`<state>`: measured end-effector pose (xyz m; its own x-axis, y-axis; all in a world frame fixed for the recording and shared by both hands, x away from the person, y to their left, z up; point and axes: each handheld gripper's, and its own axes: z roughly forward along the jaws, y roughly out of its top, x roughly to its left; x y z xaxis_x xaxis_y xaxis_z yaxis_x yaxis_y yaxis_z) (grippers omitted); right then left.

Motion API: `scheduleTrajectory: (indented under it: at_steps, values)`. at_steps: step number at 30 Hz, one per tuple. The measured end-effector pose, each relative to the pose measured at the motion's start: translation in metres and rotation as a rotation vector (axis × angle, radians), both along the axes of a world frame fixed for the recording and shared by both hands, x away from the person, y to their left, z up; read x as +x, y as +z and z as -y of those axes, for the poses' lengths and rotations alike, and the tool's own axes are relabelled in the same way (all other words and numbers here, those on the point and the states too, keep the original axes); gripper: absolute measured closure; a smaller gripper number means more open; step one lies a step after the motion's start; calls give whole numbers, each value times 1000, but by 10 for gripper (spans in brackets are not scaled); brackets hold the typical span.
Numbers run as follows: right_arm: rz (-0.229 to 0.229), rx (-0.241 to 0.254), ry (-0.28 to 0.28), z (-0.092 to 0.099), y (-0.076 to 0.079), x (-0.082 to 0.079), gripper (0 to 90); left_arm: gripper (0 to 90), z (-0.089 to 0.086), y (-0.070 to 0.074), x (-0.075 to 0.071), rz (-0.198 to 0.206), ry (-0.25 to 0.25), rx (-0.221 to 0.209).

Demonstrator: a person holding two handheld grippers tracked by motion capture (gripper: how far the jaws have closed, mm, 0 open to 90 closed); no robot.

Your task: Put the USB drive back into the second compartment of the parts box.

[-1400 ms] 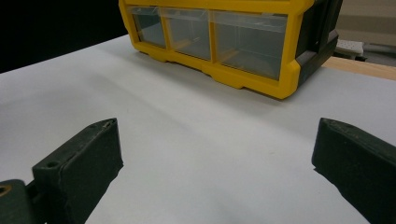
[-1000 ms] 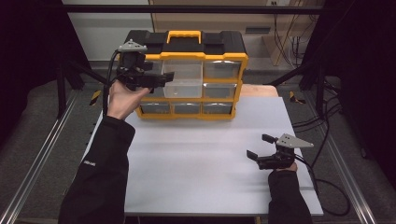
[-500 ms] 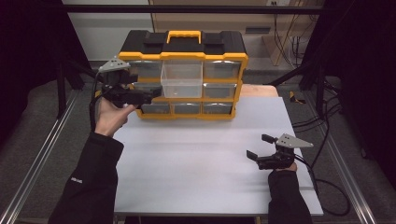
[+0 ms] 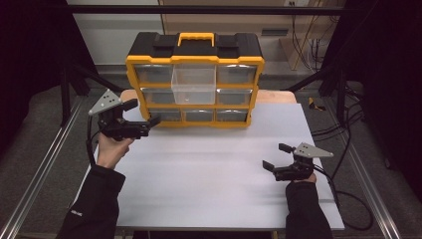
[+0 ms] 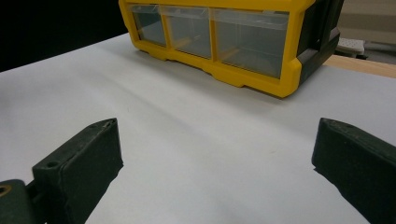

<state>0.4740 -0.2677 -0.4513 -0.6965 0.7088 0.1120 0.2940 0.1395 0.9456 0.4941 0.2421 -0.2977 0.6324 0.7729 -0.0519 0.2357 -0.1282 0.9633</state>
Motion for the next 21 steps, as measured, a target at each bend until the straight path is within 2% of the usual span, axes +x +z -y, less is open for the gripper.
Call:
scheduleTrajectory:
  at_steps: [5,9,13,16,21]
  values:
    - [0,-2,0,0,0,0,20,19,-5,-24,-8,16,-12,-31]
    - [0,-2,1,0,0,0,20,19,-7,-46,-13,28,-19,-40]
    - [0,0,2,0,0,0,20,19,-9,-69,-16,13,-24,-36]
    - [-2,-1,3,0,0,0,20,20,-12,-82,-19,5,-27,-52]
    - [-1,-2,3,0,0,-1,19,22,-19,-99,-22,-10,-38,-52]
